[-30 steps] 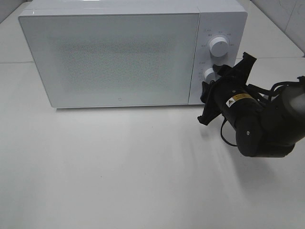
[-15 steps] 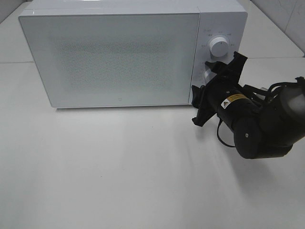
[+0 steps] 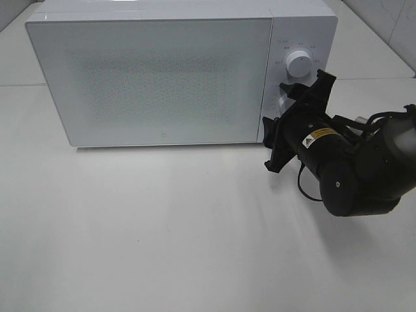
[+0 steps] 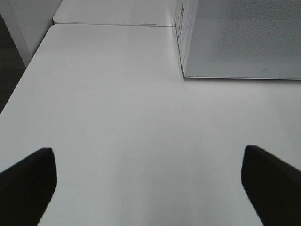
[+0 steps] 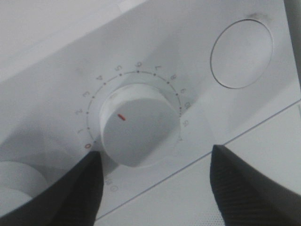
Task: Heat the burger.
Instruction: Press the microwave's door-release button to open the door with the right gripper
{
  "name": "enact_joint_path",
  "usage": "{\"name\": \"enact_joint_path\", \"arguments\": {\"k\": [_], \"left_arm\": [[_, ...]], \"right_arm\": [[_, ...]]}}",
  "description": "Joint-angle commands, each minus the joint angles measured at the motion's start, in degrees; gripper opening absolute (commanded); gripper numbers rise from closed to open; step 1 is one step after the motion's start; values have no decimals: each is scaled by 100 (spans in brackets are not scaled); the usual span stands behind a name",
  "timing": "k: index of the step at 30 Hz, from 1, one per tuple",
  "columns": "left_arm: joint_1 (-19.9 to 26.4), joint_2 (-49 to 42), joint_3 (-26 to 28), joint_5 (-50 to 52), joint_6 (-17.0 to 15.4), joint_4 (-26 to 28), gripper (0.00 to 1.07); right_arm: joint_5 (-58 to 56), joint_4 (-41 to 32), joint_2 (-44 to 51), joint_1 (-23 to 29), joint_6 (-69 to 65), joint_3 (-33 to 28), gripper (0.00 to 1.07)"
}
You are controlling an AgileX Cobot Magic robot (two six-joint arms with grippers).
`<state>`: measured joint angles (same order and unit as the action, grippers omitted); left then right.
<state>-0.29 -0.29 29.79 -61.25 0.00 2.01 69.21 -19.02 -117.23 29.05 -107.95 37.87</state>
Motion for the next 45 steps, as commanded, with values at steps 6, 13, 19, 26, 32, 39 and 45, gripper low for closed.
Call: {"name": "enact_joint_path", "arguments": {"k": [6, 13, 19, 26, 32, 39, 45], "left_arm": [[11, -92, -17, -17, 0, 0, 101], [11, -92, -17, -17, 0, 0, 101], [11, -92, -17, -17, 0, 0, 101], [11, -92, -17, -17, 0, 0, 101], [11, -92, -17, -17, 0, 0, 101], [11, -92, -17, -17, 0, 0, 101], [11, -92, -17, -17, 0, 0, 101]], "right_arm": [[539, -52, 189, -6, 327, -321, 66], [682, -52, 613, -6, 951, -682, 66], [802, 195, 1415, 0, 2418, -1283, 65], [487, 332, 2624, 40, 5214, -2034, 65], [-1278, 286, 3741, 40, 7941, -2086, 64], [-4440, 132, 4899, 40, 11196, -1644, 63], [-7569, 160, 5489, 40, 12949, -751, 63]]}}
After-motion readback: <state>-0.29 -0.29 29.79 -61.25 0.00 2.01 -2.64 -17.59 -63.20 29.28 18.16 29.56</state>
